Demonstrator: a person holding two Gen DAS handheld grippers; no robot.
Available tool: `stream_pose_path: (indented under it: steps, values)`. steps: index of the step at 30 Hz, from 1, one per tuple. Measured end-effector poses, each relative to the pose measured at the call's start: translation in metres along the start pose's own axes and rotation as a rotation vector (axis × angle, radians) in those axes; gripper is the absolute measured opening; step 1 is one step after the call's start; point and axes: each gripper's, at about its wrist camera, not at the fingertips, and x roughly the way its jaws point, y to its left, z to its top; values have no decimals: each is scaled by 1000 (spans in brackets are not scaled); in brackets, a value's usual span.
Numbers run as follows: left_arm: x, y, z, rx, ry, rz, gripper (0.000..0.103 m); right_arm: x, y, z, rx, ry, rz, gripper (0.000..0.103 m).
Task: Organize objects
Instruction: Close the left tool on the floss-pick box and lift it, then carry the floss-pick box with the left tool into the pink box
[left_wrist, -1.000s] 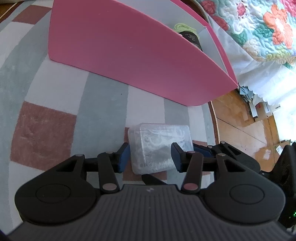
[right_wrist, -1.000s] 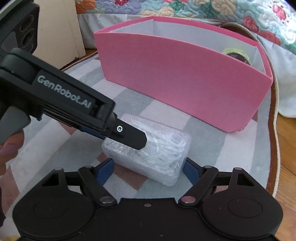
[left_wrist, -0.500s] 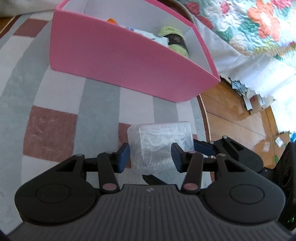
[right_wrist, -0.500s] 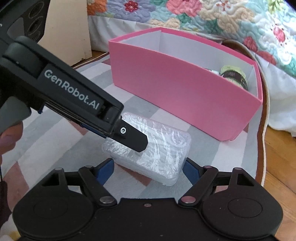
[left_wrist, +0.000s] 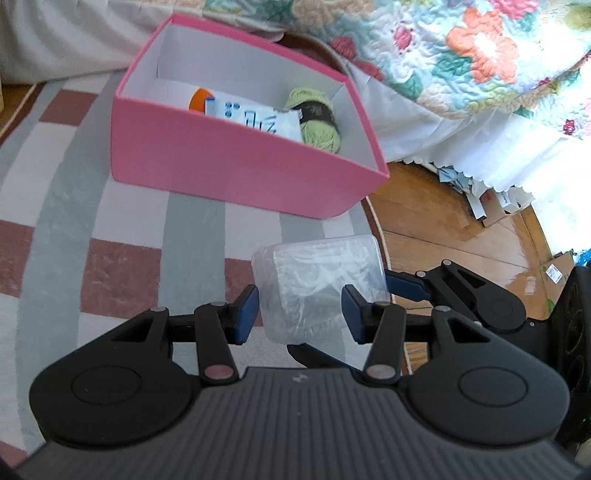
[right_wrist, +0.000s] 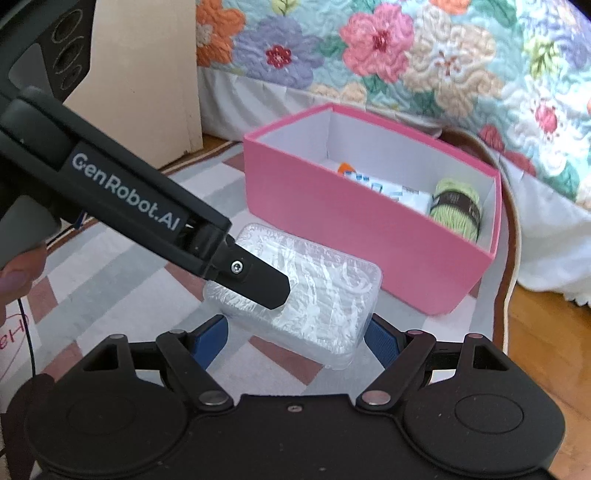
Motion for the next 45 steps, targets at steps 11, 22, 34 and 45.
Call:
stream_pose_path:
  steps: [11,22,34,45]
  values:
    - [-41,-18,15,27,-61,4,47,-36,10,23,-20,-54,-23,85]
    - [-55,-38,45,67,-75,47,48,-46,3,48,-41,-80,-41,85]
    - [-58,-33,88,48,-82,71,48,-37,-19,83,-26,-112,49,86]
    - [-27,4,128,-33,-89,103,48,13,-39,135,-32,-104,85,85]
